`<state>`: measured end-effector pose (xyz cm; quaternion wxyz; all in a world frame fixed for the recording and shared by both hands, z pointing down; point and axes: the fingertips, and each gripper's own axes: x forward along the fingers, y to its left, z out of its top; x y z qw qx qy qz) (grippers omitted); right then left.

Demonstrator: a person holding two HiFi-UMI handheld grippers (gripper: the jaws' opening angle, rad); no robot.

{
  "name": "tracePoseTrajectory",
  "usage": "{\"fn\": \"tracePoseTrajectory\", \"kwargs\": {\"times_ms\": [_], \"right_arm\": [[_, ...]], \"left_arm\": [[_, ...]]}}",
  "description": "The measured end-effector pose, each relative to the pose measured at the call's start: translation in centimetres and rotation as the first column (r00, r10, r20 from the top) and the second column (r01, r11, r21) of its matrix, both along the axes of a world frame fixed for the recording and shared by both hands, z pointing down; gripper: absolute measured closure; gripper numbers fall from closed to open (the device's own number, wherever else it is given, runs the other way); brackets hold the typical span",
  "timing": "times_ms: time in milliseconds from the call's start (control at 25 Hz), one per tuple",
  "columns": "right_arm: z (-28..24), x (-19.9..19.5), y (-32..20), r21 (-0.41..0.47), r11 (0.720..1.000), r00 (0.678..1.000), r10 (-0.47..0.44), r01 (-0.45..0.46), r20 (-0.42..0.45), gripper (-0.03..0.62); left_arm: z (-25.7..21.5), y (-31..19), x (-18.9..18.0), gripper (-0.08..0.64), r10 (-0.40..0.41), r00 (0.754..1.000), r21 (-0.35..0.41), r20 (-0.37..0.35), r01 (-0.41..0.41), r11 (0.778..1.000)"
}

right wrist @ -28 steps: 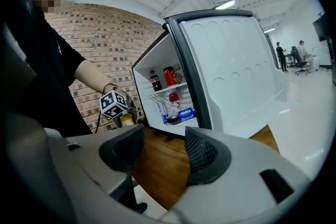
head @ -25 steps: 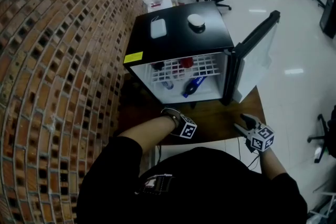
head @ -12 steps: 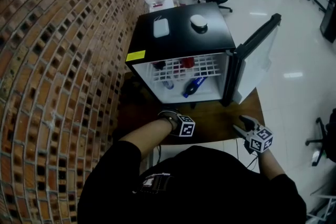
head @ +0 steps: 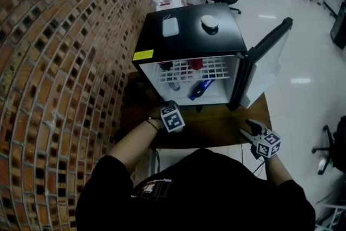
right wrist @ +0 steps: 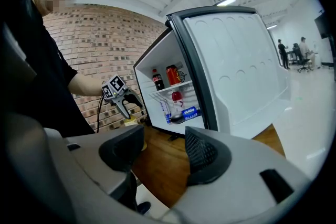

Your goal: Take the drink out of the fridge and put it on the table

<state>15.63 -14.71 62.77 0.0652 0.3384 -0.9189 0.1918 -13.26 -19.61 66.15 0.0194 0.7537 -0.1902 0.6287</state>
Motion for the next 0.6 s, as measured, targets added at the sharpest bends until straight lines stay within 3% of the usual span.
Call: {"fn": "tracePoseTrajectory", "kwargs": {"times_ms": [80,120,160,200,240,280,360,400,520,600], "right_arm": [[-0.2,0.0,-0.2,0.004,1.000,1.000,0.000,0.000,-0.001,0.322],[-0.3,-0.1,-0.4,0.007,1.000,1.000,0.000,0.000,-0.003,0.322],[-0.4,-0.1,-0.5,0.009,1.000,1.000,0.000,0.000,-0.005,0.322],[-0.5,-0.1,-0.7,0.012,1.000,1.000,0.001,-0.001,-0.007,0.322],[-0.6,-0.1,-0.8,0.014,1.000,1.000,0.003,-0.002,-0.008,0.322],[-0.7,-0.2,-1.0,0.014,1.000,1.000,0.005,-0.004,-0.009,0.322],[-1.0,-0.4,-1.2,0.013,1.000,1.000,0.006,-0.006,-0.010,0.322],[-1.1,-0.5,-1.3,0.015,1.000,1.000,0.005,-0.005,-0.010,0.322],[-1.6,-1.0,-1.4,0.028,1.000,1.000,-0.001,0.002,-0.011,0.345],[-1.9,-1.1,-1.4,0.039,0.999,1.000,-0.001,0.001,-0.005,0.384]], "left_arm": [[-2.7,-0.7,-0.7,0.173,-0.087,0.978,0.054,-0.188,0.099,0.994],[-4.3,-1.1,-1.0,0.174,-0.126,0.944,0.075,-0.303,0.156,0.985],[-6.2,-1.4,-1.4,0.175,-0.155,0.890,0.092,-0.430,0.214,0.973],[-8.2,-1.5,-1.9,0.186,-0.170,0.812,0.104,-0.558,0.272,0.957],[-10.4,-1.5,-2.8,0.200,-0.168,0.712,0.115,-0.681,0.331,0.937],[-12.4,-1.4,-3.9,0.227,-0.150,0.594,0.121,-0.790,0.392,0.912],[-15.3,-0.6,-6.8,0.336,-0.102,0.362,0.106,-0.927,0.514,0.851],[-15.8,-0.2,-8.5,0.375,-0.094,0.271,0.081,-0.958,0.570,0.818],[-14.8,1.2,-12.7,0.538,-0.111,0.052,-0.046,-0.992,0.683,0.729],[-13.3,2.3,-13.9,0.557,-0.136,-0.064,-0.142,-0.989,0.698,0.702]]}}
